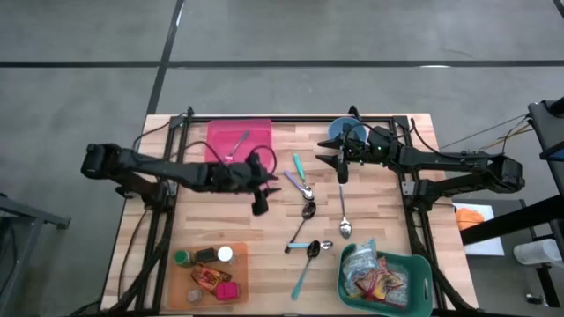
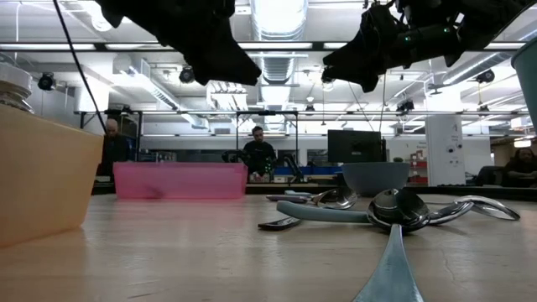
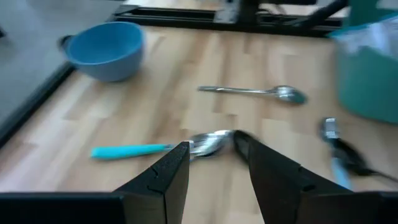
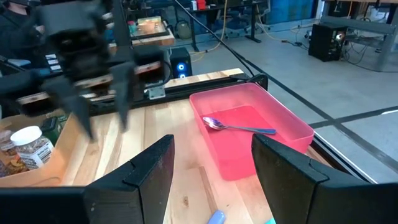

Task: Pick & Place Food Item
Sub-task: Put the black spoon into the pink bin

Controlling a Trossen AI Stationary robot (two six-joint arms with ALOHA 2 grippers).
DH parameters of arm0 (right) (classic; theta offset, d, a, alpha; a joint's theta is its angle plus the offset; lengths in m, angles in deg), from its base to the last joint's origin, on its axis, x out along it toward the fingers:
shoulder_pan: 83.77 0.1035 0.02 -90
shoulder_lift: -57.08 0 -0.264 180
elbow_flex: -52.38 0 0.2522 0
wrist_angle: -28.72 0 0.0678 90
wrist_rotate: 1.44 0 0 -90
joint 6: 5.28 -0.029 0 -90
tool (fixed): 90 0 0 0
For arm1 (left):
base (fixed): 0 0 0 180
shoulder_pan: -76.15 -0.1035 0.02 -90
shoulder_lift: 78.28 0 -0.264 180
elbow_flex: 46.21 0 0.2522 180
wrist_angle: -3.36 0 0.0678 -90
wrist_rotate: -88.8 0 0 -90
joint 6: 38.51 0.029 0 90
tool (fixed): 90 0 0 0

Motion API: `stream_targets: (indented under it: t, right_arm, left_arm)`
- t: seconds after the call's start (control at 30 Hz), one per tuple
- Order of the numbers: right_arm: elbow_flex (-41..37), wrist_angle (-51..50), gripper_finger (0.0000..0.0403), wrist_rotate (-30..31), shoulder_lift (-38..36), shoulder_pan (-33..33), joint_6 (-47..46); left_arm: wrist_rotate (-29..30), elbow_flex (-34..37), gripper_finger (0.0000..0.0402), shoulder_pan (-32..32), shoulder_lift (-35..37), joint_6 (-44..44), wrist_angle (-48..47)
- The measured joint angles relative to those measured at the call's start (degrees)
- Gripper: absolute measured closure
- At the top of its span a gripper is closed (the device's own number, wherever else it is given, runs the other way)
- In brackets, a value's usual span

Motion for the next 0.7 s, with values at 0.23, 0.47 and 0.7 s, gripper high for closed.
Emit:
stream_targets:
  t: [0.23, 0.47, 0.7]
  right_arm:
    - [0.00, 0.00, 0.0192, 0.01, 0.00, -0.01, 0.00]
    - [0.00, 0.00, 0.0192, 0.02, 0.00, -0.02, 0.00]
    - [0.00, -0.05, 0.0192, 0.02, 0.00, -0.01, 0.00]
  left_arm:
    - [11.69, -1.84, 0.0237, 8.86, -6.89, -8.28, 1.58]
    - [15.39, -10.00, 0.0237, 12.31, -15.02, -17.90, -5.99]
    - [15.09, -21.30, 0.0237, 12.75, -25.76, -23.64, -15.52]
